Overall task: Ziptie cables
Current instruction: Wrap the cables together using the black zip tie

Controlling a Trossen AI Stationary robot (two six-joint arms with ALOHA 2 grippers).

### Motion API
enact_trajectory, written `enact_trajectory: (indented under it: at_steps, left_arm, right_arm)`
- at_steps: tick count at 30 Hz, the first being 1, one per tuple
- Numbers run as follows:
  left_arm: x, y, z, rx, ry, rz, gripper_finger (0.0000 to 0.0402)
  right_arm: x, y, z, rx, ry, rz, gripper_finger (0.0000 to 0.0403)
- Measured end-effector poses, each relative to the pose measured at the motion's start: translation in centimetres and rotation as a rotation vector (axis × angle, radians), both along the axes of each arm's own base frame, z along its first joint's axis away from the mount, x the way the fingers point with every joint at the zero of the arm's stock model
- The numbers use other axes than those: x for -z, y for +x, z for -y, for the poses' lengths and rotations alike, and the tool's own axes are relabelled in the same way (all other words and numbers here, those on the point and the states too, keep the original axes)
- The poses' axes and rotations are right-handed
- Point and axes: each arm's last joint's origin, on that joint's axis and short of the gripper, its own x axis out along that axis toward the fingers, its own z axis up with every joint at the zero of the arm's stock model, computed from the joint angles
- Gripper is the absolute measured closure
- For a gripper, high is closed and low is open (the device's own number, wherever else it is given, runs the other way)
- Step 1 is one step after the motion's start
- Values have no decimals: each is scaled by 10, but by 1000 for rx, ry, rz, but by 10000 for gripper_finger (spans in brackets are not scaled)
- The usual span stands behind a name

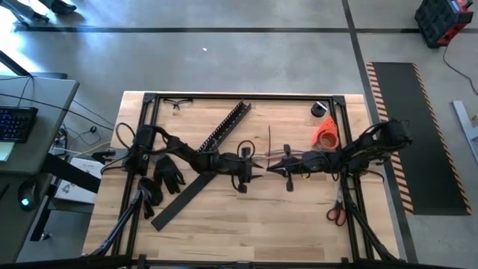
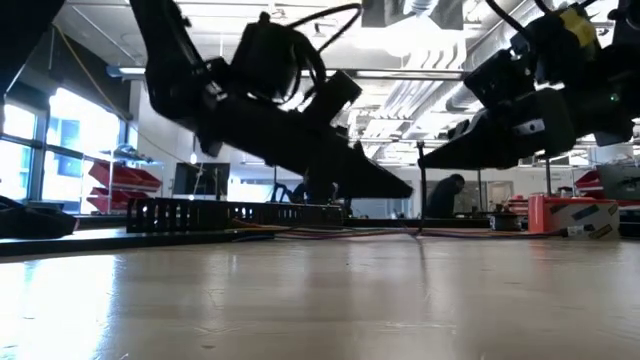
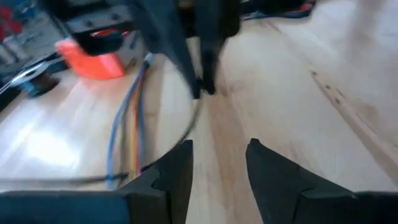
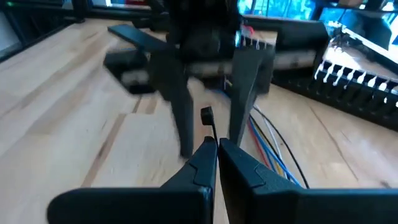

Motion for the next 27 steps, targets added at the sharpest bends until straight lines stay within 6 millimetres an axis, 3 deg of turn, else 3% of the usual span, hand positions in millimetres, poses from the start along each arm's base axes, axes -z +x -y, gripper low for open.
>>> enact_trajectory:
  at_steps: [6, 11, 21, 27]
  left_arm:
    - [13, 16, 1, 0, 7, 38, 273]
    - [9, 25, 3, -34, 17, 69, 273]
    - [12, 24, 4, -99, 2, 41, 315]
    - [11, 22, 15, -129, 25, 56, 316]
  right_arm:
    - [-3, 2, -5, -3, 2, 22, 403]
    - [-3, 2, -6, -1, 9, 25, 403]
    - [-3, 1, -7, 14, 0, 17, 403]
    - [0, 0, -9, 53, 10, -8, 403]
